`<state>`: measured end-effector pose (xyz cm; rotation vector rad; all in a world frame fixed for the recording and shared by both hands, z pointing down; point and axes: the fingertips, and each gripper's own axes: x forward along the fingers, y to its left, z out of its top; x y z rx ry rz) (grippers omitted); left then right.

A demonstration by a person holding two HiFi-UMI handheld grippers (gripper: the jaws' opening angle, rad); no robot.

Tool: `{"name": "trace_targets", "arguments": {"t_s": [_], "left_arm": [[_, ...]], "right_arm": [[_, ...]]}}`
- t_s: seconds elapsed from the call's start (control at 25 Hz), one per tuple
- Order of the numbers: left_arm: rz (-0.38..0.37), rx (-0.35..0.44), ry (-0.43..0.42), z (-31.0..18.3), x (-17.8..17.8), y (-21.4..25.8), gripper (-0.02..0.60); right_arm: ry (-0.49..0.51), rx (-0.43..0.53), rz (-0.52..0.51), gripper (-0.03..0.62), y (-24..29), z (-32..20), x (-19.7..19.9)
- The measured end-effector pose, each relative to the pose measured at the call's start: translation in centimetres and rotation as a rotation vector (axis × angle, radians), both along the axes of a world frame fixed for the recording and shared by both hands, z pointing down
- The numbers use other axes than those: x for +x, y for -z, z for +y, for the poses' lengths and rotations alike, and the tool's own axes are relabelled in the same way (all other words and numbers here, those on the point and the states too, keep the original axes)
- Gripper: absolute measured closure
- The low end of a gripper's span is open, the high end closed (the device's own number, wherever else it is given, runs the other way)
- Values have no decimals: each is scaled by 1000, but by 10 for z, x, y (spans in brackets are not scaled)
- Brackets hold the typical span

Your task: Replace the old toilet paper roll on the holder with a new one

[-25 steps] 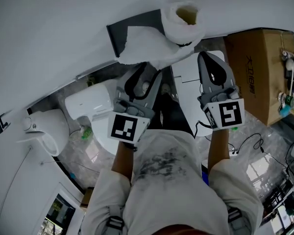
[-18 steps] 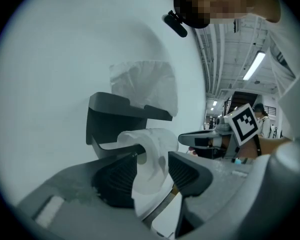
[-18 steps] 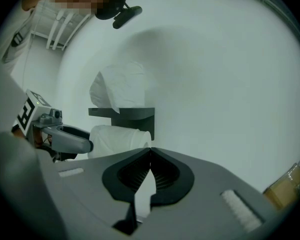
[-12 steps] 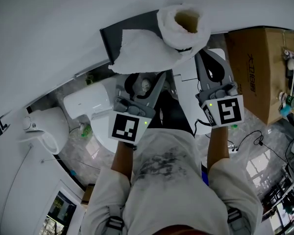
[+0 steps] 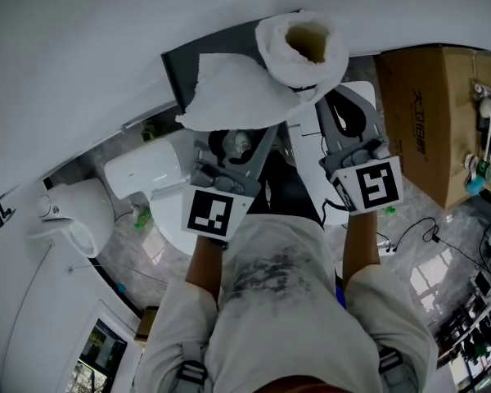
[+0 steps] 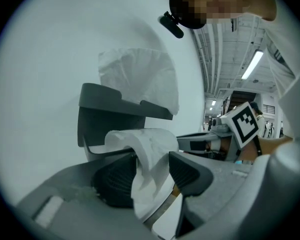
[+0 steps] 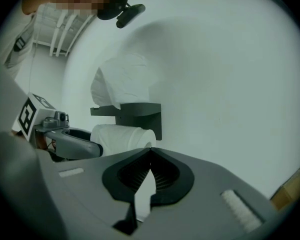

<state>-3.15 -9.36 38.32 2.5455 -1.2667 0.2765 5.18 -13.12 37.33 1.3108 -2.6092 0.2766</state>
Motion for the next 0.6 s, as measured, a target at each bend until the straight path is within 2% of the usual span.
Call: {"name": "trace_targets", "arguments": {"t_s": [0.24, 0.36, 0.6], "left_arm": [[2, 17, 8, -4, -4, -1, 405], [7, 25, -3, -5, -3, 0, 415], [10, 34, -33, -4, 1, 2, 425]], "right_arm": [[4, -10, -1, 592, -3, 0, 0], [0, 9, -7, 591, 0, -2, 0], [-19, -17, 15, 591, -4, 1, 8]]}}
